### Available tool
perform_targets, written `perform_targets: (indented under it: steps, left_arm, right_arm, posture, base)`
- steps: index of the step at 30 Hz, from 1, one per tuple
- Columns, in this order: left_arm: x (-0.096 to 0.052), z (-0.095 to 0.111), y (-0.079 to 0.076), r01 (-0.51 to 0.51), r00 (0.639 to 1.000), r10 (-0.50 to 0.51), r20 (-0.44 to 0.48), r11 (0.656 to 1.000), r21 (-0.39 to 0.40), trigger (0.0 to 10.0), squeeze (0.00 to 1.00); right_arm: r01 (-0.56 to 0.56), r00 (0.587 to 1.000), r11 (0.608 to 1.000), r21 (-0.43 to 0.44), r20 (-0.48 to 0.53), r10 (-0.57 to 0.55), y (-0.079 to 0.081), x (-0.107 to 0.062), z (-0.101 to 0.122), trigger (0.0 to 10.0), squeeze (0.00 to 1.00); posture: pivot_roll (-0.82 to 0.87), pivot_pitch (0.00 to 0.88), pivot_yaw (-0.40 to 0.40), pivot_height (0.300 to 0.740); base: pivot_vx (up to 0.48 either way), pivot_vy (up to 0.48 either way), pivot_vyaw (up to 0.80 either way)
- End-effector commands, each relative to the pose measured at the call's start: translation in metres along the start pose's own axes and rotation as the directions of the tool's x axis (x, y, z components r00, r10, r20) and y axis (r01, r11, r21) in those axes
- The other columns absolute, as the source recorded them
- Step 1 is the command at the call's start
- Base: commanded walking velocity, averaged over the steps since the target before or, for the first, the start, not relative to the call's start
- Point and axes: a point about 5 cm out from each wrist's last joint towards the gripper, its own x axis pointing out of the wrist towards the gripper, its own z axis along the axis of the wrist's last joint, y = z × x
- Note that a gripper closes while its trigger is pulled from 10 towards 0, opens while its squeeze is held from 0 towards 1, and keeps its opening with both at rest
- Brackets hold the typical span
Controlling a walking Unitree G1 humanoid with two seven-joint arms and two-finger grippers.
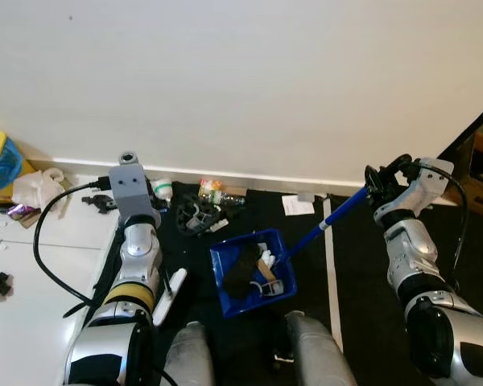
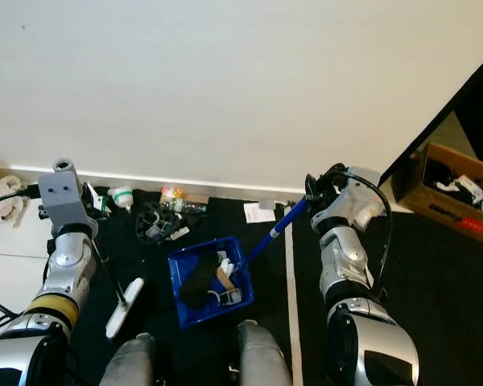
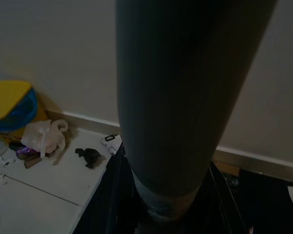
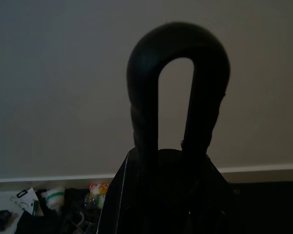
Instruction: Sweep floor
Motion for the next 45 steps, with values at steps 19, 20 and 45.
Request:
perform_targets:
  steps: [19,20,45]
  left_arm:
    - [-0.003,-0.0038,-0.0021,0.002,1.0,-0.002,-0.006,1.0,-0.004,10.0,0.0]
    - [-0.003,-0.0038,-0.0021,0.001,1.0,-0.001,-0.006,1.0,-0.004,10.0,0.0]
    - [-0.0035,-0.0069,0.0012,-0.012,1.0,0.012,-0.027,1.0,-0.01,10.0,0.0]
  right_arm:
    - [0.009,0.998,1.0,-0.005,0.06,-0.008,-0.0032,0.0021,0.0103,10.0,0.0]
    - [0.008,0.998,1.0,-0.005,0.06,-0.008,-0.0032,0.0022,0.0104,10.0,0.0]
    - [0.008,1.0,1.0,-0.005,0.03,-0.008,-0.0008,0.0014,0.0049,10.0,0.0]
  posture:
    - [0.02,0.054,-0.065,0.74]
    - [0.02,0.055,-0.065,0.74]
    - [0.02,0.063,-0.065,0.74]
  base:
    - [0.0,-0.375,0.0]
    - [0.0,-0.375,0.0]
    - [0.0,-0.377,0.0]
